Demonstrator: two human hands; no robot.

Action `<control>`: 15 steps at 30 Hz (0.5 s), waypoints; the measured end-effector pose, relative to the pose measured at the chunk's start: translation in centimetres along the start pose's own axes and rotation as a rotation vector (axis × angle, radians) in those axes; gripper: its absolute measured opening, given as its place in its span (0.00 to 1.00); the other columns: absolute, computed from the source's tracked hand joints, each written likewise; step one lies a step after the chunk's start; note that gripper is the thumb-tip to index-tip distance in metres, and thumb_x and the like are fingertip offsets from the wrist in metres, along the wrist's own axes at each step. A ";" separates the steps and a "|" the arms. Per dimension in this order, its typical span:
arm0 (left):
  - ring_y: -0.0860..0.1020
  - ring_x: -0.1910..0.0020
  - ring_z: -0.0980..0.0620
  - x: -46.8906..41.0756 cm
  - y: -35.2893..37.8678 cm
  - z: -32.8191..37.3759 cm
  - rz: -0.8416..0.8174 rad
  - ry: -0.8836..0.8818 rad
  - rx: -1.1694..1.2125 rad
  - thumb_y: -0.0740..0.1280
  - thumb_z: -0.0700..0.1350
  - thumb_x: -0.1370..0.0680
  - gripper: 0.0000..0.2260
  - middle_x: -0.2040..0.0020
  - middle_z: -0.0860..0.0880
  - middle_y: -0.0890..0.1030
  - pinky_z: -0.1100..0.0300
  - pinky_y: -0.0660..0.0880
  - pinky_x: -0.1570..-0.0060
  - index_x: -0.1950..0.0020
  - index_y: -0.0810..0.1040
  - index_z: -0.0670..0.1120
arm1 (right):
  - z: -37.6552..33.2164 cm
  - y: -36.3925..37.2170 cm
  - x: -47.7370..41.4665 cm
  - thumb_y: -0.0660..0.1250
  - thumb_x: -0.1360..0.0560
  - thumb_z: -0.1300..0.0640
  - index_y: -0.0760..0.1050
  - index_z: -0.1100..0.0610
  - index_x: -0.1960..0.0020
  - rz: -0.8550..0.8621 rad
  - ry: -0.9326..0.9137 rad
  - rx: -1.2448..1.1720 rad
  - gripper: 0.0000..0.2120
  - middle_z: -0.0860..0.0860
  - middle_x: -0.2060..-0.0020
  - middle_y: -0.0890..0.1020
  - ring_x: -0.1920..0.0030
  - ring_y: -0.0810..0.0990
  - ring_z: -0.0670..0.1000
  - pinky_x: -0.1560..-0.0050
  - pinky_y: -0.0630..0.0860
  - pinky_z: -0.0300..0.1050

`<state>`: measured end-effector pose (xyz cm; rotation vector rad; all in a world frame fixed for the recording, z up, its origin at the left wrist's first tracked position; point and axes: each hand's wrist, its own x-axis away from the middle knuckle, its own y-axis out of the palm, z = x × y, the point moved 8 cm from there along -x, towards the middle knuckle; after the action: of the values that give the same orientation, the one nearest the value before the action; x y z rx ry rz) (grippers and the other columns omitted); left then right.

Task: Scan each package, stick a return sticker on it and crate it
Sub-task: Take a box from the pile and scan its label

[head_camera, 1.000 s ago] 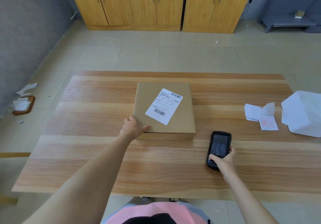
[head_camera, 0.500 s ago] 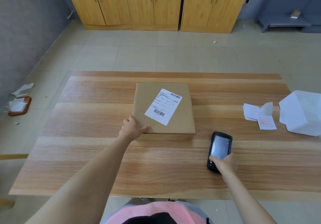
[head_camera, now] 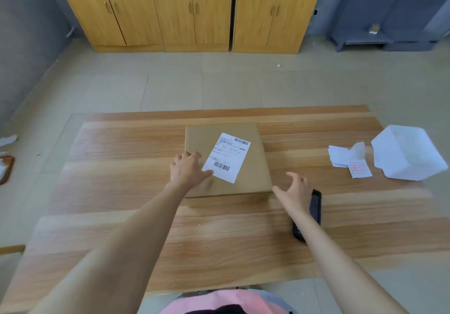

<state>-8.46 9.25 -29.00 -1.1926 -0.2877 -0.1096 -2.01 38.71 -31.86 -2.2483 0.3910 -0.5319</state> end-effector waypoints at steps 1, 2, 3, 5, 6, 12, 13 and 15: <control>0.65 0.34 0.43 -0.2 -0.3 0.4 0.006 0.035 -0.032 0.68 0.58 0.26 0.28 0.34 0.47 0.70 0.52 0.63 0.39 0.30 0.67 0.50 | -1.2 0.1 0.0 0.70 0.29 0.53 0.68 0.54 0.32 -0.006 -0.040 0.010 0.27 0.55 0.35 0.67 0.34 0.64 0.56 0.37 0.66 0.51; 0.66 0.34 0.44 -0.4 -0.6 0.8 0.014 0.071 -0.073 0.67 0.58 0.26 0.27 0.34 0.48 0.70 0.52 0.64 0.39 0.30 0.67 0.50 | -2.2 0.1 0.1 0.70 0.29 0.53 0.68 0.54 0.32 -0.008 -0.071 0.020 0.26 0.54 0.35 0.67 0.34 0.64 0.55 0.36 0.65 0.51; 0.67 0.35 0.44 -0.5 -0.9 1.2 0.024 0.115 -0.126 0.66 0.58 0.25 0.25 0.34 0.48 0.71 0.52 0.64 0.39 0.30 0.67 0.50 | -2.9 0.1 0.2 0.70 0.28 0.52 0.68 0.54 0.32 -0.009 -0.092 0.028 0.26 0.53 0.35 0.67 0.33 0.64 0.55 0.35 0.65 0.51; 0.68 0.35 0.45 -0.6 -1.3 2.6 0.054 0.234 -0.234 0.64 0.57 0.24 0.24 0.35 0.49 0.72 0.52 0.63 0.38 0.31 0.68 0.51 | -4.0 -0.1 0.3 0.69 0.28 0.52 0.67 0.54 0.32 0.003 -0.117 0.047 0.26 0.53 0.34 0.67 0.33 0.65 0.55 0.34 0.65 0.51; 0.68 0.35 0.45 -0.6 -1.3 3.2 0.067 0.288 -0.268 0.64 0.57 0.24 0.23 0.35 0.49 0.72 0.52 0.64 0.38 0.31 0.68 0.51 | -4.2 -0.2 0.4 0.69 0.28 0.52 0.67 0.54 0.32 0.012 -0.123 0.062 0.26 0.53 0.34 0.67 0.34 0.66 0.55 0.34 0.65 0.51; 0.69 0.37 0.46 -1.0 -0.8 6.9 0.074 0.440 -0.308 0.63 0.57 0.23 0.23 0.35 0.49 0.72 0.53 0.65 0.39 0.30 0.68 0.50 | -2.5 -2.3 1.0 0.68 0.27 0.51 0.67 0.54 0.32 0.075 -0.069 0.060 0.25 0.52 0.35 0.68 0.35 0.67 0.54 0.36 0.67 0.52; 0.69 0.37 0.46 -1.0 -0.6 7.5 0.070 0.451 -0.312 0.62 0.57 0.23 0.23 0.34 0.50 0.72 0.54 0.65 0.40 0.31 0.68 0.50 | -1.9 -2.9 0.9 0.67 0.26 0.51 0.67 0.54 0.32 0.089 -0.064 0.056 0.24 0.53 0.36 0.69 0.35 0.67 0.54 0.36 0.67 0.51; 0.69 0.37 0.46 -1.0 -0.2 9.1 0.070 0.473 -0.326 0.61 0.57 0.23 0.22 0.34 0.50 0.71 0.54 0.65 0.40 0.31 0.68 0.51 | -0.8 -4.2 0.5 0.67 0.26 0.51 0.68 0.54 0.32 0.114 -0.053 0.060 0.24 0.53 0.36 0.69 0.34 0.67 0.54 0.34 0.66 0.51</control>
<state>-10.96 17.55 -26.08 -1.4555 0.1961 -0.3819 -1.51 40.74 -28.07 -2.1631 0.4672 -0.4180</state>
